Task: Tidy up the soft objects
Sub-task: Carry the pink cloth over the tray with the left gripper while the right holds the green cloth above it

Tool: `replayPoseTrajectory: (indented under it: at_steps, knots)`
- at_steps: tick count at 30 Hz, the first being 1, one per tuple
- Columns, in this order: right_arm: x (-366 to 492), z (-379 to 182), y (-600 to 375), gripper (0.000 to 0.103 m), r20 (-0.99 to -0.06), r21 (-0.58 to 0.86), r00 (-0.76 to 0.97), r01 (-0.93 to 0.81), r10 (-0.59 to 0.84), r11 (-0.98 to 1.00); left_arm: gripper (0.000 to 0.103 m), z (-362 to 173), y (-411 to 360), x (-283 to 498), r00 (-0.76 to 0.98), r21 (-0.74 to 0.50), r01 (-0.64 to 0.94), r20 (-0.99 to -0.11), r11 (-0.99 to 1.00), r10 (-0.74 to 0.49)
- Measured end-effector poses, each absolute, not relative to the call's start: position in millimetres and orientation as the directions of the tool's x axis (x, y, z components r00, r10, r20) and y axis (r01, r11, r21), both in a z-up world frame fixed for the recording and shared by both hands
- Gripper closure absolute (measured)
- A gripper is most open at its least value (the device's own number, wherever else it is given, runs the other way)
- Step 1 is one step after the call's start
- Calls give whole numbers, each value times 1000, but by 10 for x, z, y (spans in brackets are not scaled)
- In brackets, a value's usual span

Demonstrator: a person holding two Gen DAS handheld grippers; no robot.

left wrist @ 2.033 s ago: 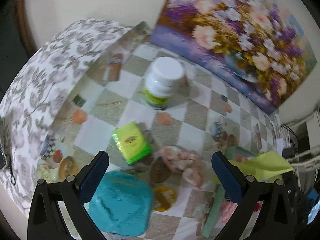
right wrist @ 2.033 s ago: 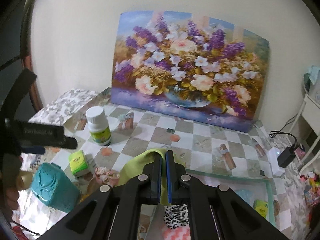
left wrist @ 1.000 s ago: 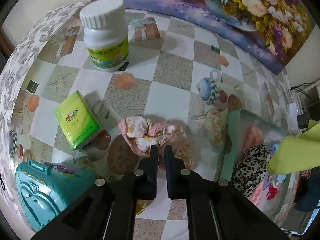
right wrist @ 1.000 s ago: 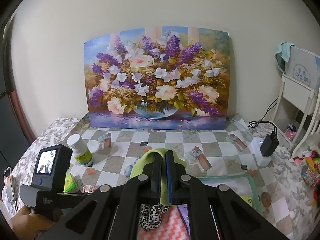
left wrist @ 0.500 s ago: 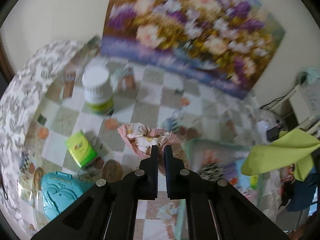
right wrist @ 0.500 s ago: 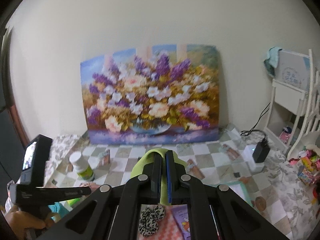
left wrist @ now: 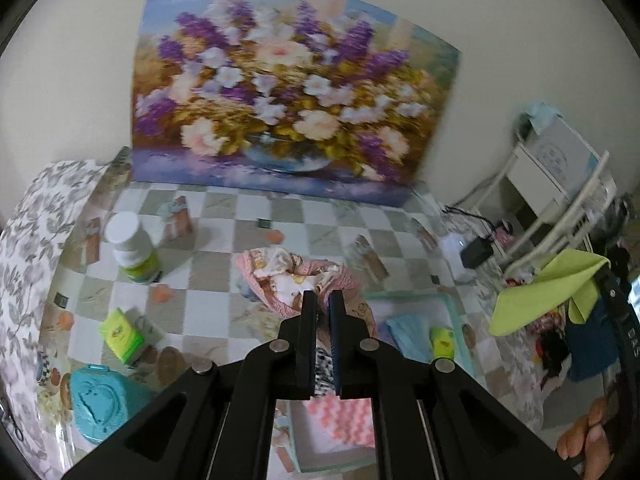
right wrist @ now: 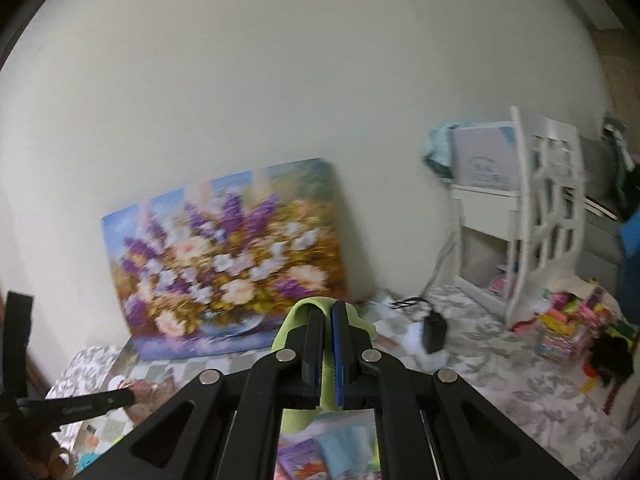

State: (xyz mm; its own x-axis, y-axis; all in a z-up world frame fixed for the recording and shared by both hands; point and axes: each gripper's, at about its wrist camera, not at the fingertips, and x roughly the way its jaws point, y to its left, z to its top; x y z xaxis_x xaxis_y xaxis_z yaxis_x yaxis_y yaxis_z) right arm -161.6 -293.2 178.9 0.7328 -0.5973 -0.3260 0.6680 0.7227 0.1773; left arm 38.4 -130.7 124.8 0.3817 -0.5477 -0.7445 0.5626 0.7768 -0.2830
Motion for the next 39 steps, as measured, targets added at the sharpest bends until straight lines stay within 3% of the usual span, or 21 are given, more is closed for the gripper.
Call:
replayPoseTrajectory:
  at_steps: [22,32,39]
  knots:
    - [-2058,1445,-3302,99,-485,156,603,772,-633,616,97,690,-1924,-240,183,-229,690,-863,686,-472]
    - [-2071,1050,-3378,99,-641,139,522,800,-563,583,97,232,-1825,-270,110,-223,644,-920,732,-377]
    - [-1967,630,-3463,97,-765,175,486,789,-423,589,97,64,-1746,-227,87,-228,603,-934,765,-347]
